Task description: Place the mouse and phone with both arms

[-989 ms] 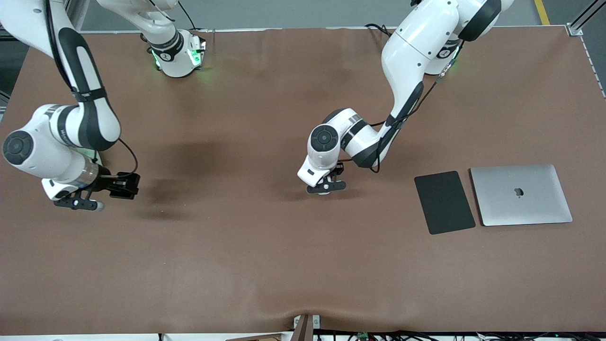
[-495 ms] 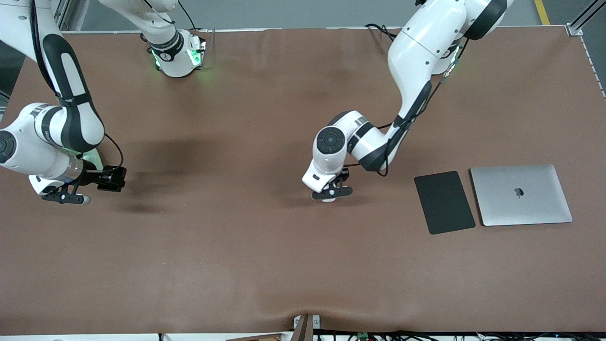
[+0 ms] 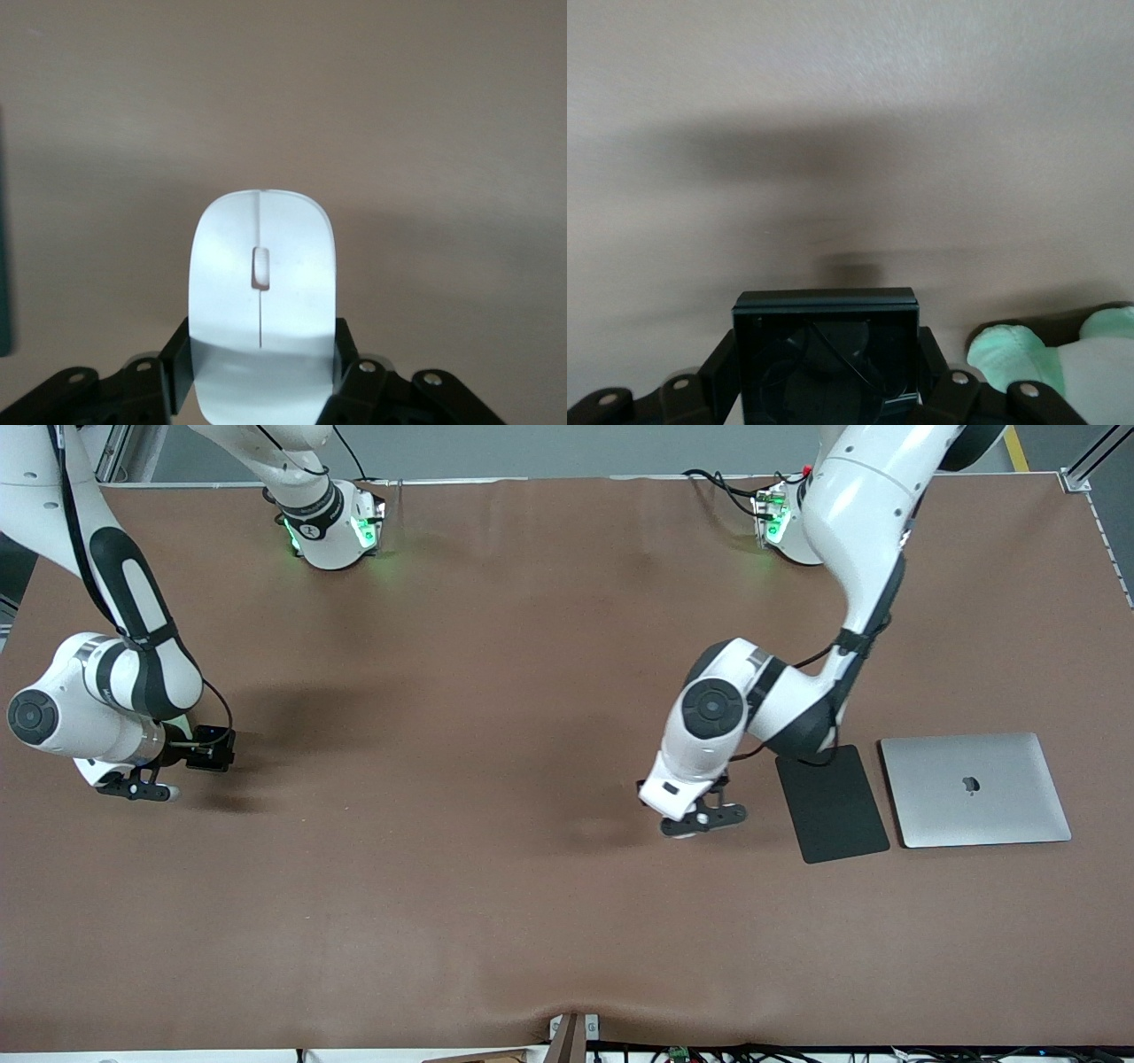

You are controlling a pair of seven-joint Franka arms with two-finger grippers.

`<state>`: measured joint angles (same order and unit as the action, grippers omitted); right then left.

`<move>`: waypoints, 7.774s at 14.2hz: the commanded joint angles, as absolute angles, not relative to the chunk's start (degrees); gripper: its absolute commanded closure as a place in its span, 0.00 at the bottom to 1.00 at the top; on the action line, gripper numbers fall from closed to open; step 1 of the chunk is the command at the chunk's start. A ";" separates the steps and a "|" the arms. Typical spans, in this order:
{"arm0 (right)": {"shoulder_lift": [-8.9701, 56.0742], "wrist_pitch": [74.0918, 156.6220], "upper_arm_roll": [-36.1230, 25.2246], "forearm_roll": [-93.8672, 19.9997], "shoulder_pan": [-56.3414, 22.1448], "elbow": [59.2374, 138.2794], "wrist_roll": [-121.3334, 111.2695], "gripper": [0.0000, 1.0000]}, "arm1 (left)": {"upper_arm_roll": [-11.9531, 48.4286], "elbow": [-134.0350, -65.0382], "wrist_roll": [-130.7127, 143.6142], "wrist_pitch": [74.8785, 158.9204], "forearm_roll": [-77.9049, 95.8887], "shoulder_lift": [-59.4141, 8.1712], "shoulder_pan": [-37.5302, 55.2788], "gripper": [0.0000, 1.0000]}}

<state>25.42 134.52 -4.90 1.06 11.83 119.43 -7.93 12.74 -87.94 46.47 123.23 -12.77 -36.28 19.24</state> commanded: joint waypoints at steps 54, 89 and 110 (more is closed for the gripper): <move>-3.43 81.57 -2.73 -1.32 -2.63 91.33 3.33 0.00 | 17.05 -84.03 19.34 95.56 -12.83 -12.14 -5.54 0.00; -2.81 82.18 -2.37 -3.34 -1.32 89.91 3.52 0.00 | 16.35 -82.18 14.77 88.51 -9.67 -8.09 -5.54 0.00; -2.81 82.09 -2.46 -3.34 -1.05 89.82 3.52 0.00 | 5.30 -93.33 13.10 87.19 0.70 7.19 2.62 0.00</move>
<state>-2.58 82.50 -2.66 -2.71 -1.47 90.38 2.91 9.60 -87.32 14.56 86.49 -0.40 1.86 -0.64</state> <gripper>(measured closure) 0.000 0.000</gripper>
